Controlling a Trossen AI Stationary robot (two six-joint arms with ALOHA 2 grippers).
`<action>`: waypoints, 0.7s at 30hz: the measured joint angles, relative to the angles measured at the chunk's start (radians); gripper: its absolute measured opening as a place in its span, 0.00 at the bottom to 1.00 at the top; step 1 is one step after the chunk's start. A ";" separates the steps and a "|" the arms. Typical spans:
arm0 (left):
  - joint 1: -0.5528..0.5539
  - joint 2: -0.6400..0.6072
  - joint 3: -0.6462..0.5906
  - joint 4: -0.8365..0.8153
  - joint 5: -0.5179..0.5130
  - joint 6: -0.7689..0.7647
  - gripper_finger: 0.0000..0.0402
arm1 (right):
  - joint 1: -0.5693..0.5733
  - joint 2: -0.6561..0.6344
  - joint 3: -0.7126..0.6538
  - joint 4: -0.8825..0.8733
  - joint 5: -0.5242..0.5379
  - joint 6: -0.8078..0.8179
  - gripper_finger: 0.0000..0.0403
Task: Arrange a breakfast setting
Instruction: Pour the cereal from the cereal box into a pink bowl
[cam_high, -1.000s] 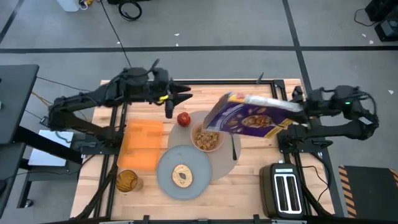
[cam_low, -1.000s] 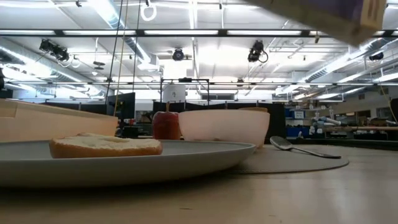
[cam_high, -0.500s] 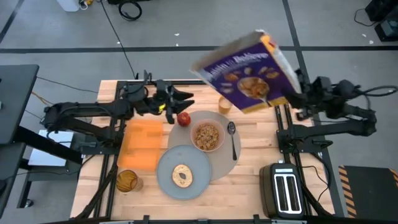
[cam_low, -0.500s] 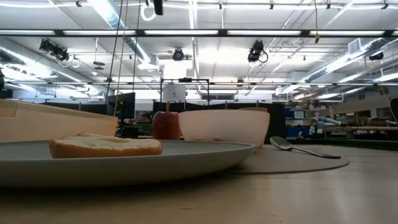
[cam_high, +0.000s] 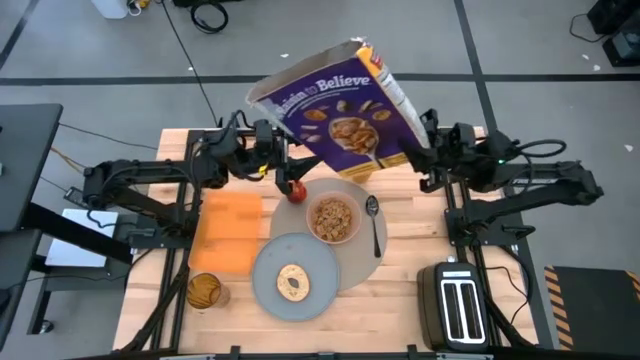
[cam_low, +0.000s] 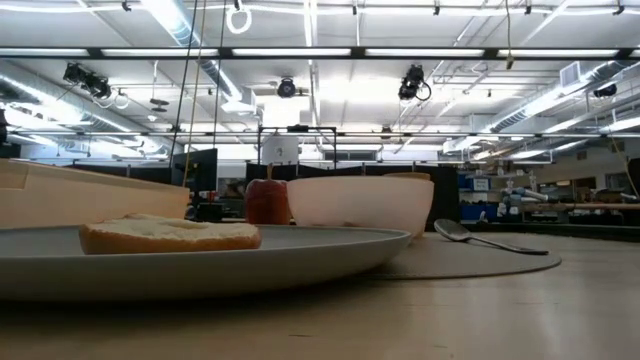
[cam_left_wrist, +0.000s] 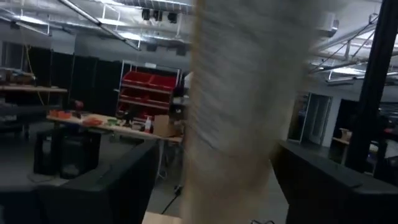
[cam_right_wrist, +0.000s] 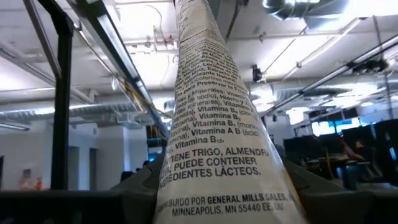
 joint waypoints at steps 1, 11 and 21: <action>0.004 0.001 0.008 -0.001 0.014 0.000 0.78 | 0.000 0.014 0.000 0.013 -0.001 0.007 0.41; 0.009 -0.001 0.120 0.000 0.105 0.017 0.67 | -0.013 0.134 0.001 0.145 -0.025 0.054 0.42; 0.015 -0.008 0.231 -0.154 0.131 0.121 0.20 | -0.013 0.119 0.000 0.126 -0.035 0.064 0.60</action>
